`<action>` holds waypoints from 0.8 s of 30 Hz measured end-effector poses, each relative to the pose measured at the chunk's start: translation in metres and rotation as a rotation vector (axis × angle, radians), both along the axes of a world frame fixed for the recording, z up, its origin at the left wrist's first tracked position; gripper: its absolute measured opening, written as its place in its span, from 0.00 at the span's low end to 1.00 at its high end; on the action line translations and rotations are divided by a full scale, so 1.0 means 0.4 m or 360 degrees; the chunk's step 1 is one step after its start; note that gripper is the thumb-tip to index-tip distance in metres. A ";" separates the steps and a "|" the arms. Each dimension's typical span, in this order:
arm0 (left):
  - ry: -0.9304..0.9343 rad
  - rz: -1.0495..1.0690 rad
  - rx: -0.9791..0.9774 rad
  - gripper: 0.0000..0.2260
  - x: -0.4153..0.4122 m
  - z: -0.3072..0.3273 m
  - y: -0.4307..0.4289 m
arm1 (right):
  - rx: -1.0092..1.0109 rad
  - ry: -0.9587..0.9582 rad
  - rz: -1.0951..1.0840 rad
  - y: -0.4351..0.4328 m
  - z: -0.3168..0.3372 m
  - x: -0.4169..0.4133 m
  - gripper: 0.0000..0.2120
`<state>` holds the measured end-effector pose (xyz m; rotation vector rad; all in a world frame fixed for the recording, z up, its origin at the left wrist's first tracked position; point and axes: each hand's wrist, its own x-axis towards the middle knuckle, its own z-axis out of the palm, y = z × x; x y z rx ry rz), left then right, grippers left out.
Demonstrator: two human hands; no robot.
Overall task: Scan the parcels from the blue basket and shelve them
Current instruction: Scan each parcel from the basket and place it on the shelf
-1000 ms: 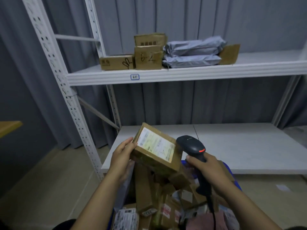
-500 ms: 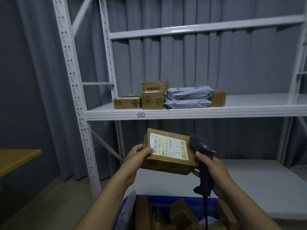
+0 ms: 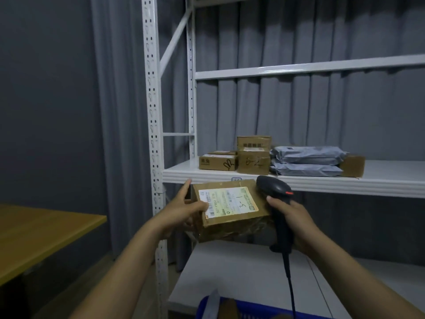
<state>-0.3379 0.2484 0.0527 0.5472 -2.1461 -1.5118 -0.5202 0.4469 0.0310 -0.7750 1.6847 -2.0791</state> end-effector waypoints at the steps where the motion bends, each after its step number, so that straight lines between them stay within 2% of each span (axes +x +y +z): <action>1: -0.0013 0.0010 -0.0015 0.33 0.011 0.001 -0.012 | 0.0007 0.0012 0.0006 -0.019 0.007 0.005 0.12; 4: 0.0073 0.0117 0.0092 0.22 0.027 -0.010 -0.049 | 0.0005 0.0056 -0.0022 -0.078 0.019 0.020 0.10; 9: 0.0340 0.0330 0.0354 0.15 0.026 -0.028 -0.095 | 0.0016 0.0113 -0.0040 -0.162 0.035 0.048 0.10; 14: 0.0451 0.0455 0.0370 0.20 0.009 -0.034 -0.134 | -0.0095 0.0014 0.0003 -0.232 0.057 0.056 0.09; 19: 0.0370 0.0101 0.0334 0.27 0.005 -0.055 -0.158 | -0.0214 -0.0182 0.0023 -0.290 0.072 0.034 0.14; 22: 0.0452 -0.0062 0.0314 0.27 0.009 -0.056 -0.166 | -0.0205 -0.0186 0.0042 -0.307 0.078 0.026 0.14; 24: 0.0517 -0.0052 0.0316 0.25 0.005 -0.041 -0.171 | -0.0202 -0.0157 0.0052 -0.313 0.092 0.021 0.13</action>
